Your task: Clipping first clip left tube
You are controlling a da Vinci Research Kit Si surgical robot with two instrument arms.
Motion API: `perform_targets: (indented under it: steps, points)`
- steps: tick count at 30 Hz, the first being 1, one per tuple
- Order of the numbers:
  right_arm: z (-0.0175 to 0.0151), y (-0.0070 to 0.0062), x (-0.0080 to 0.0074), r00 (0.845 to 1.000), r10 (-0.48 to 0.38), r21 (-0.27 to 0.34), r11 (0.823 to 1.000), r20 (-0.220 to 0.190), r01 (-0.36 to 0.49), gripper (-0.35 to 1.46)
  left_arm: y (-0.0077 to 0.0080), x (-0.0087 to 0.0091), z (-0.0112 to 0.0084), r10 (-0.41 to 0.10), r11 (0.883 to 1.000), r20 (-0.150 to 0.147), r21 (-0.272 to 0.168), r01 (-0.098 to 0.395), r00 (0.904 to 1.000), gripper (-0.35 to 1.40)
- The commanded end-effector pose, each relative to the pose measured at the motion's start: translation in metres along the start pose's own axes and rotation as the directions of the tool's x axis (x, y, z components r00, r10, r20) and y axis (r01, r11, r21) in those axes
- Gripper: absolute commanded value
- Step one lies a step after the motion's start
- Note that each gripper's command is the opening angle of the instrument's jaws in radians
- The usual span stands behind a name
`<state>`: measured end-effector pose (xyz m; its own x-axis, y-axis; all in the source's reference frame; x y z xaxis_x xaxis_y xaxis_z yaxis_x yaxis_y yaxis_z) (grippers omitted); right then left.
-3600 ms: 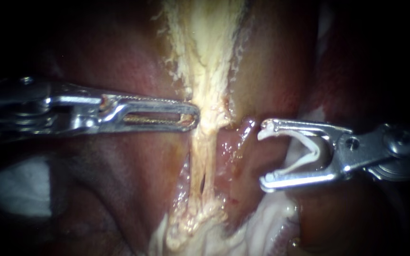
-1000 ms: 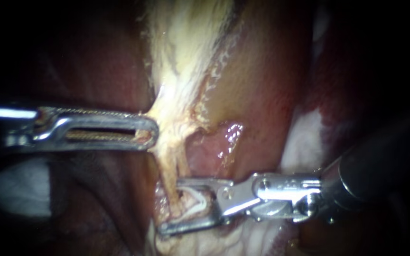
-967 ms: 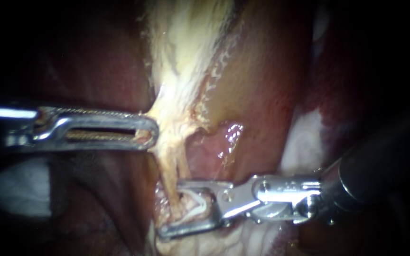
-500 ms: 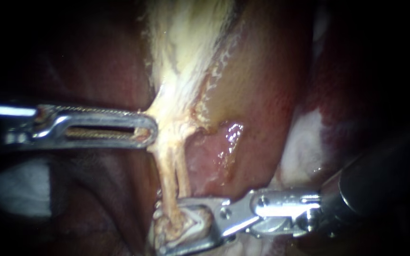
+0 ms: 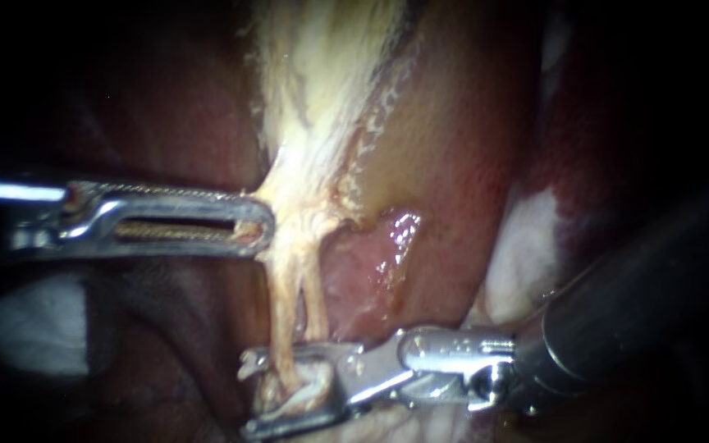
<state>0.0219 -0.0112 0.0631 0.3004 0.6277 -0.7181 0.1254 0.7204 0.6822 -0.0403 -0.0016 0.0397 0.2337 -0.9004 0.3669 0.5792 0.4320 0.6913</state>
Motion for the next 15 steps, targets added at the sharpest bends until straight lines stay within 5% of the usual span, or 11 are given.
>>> perform_targets:
  steps: [1,3,8,15]
  points:
    - [-0.0001,0.0000,0.0002,1.000,0.011,-0.008,1.000,-0.001,-0.011,0.39,0.0000,0.0000,0.0000,0.000,1.000,0.000,0.000,0.000,1.0000,-0.35]
    - [-0.0001,0.0001,0.0002,1.000,0.029,-0.012,0.999,-0.003,-0.029,0.30,0.0000,0.0000,0.0000,0.000,1.000,0.000,-0.001,0.000,1.0000,-0.35]
    - [-0.0003,0.0003,0.0000,0.999,0.047,-0.059,0.997,-0.008,-0.048,-0.35,-0.0001,0.0000,0.0000,0.000,1.000,0.001,-0.001,0.000,1.0000,-0.35]
    - [-0.0005,0.0009,-0.0006,0.996,0.084,-0.069,0.994,-0.010,-0.084,-0.35,0.0000,0.0000,0.0000,0.000,1.000,0.000,0.000,0.000,1.0000,-0.35]
